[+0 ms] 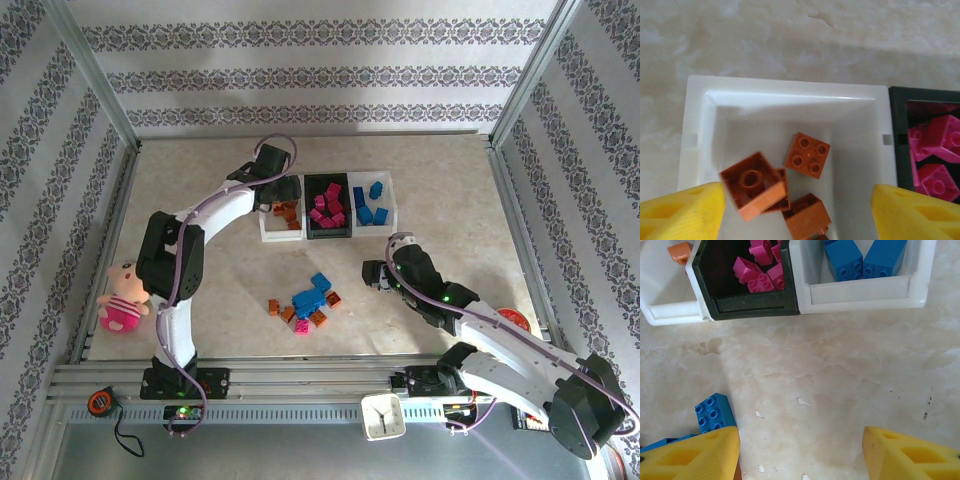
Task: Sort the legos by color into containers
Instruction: Place the lego in the container, then pick up the lego from the middle-left of the table.
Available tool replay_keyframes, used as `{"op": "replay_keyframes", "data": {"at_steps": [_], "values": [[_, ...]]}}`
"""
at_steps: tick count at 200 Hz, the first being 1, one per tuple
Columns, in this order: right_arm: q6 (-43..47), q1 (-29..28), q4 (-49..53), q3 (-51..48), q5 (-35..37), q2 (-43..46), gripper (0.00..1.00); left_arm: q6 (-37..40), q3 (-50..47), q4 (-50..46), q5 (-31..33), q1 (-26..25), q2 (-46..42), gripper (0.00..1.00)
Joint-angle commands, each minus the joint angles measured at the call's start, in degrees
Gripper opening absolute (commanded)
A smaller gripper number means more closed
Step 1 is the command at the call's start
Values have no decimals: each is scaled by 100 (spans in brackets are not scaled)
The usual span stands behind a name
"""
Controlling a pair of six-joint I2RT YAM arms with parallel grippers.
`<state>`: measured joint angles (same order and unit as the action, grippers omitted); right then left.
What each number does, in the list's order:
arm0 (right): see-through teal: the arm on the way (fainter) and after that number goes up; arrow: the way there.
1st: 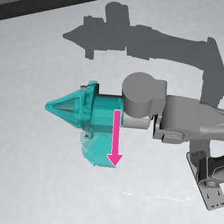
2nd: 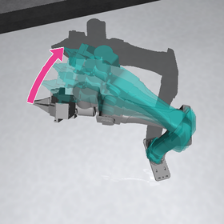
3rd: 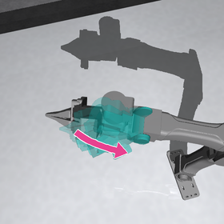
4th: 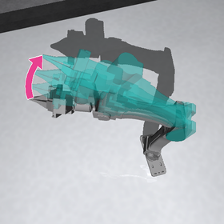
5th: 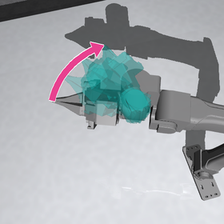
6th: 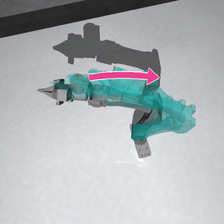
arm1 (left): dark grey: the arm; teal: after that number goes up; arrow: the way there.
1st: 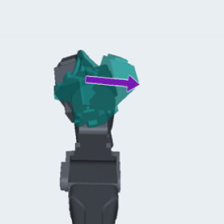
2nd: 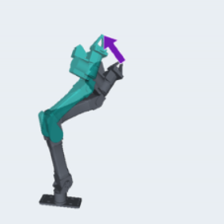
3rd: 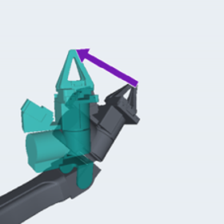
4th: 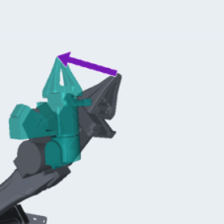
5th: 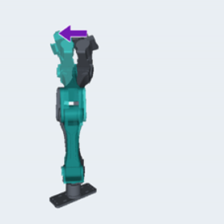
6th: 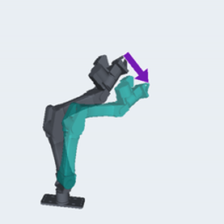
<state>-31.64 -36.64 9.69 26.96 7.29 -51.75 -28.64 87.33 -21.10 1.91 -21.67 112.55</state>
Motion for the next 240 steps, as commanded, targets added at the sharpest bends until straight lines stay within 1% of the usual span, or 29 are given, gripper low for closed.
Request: {"op": "replay_keyframes", "data": {"at_steps": [1, 21, 57, 83, 110, 122, 137, 157, 179, 211, 240], "values": [[-87, -60, 87, -74, 101, 56, 66, -29, -513, 71, -288, -39, -846, 81], [-88, -66, -15, -66, 30, -40, 66, -143, -1447, 401, -482, -173, -1738, 84], [-142, -128, -273, -78, -60, -331, 66, -540, -3449, 909, -750, -401, -3410, 83], [-142, -241, -433, -18, -73, -638, 66, -859, -4597, 1021, -851, -638, -4349, 78], [-142, -418, -626, 79, -126, -998, 66, -1096, -5337, 970, -795, -1083, -4979, 71], [-121, -518, -678, 137, -168, -1165, 66, -1191, -5596, 976, -780, -1283, -5134, 69], [-86, -642, -690, 231, -178, -1361, 66, -1313, -5869, 987, -808, -1458, -5230, 64], [-52, -761, -692, 334, -178, -1564, 66, -1436, -6215, 1122, -872, -1524, -5304, 58], [-39, -827, -693, 388, -198, -1675, 66, -1530, -6424, 1284, -929, -1598, -5336, 57], [-18, -860, -662, 446, -193, -1700, 66, -1626, -6518, 1440, -880, -1843, -5246, 57], [-7, -865, -638, 486, -195, -1699, 66, -1710, -6618, 1668, -876, -1936, -5124, 53]]}}
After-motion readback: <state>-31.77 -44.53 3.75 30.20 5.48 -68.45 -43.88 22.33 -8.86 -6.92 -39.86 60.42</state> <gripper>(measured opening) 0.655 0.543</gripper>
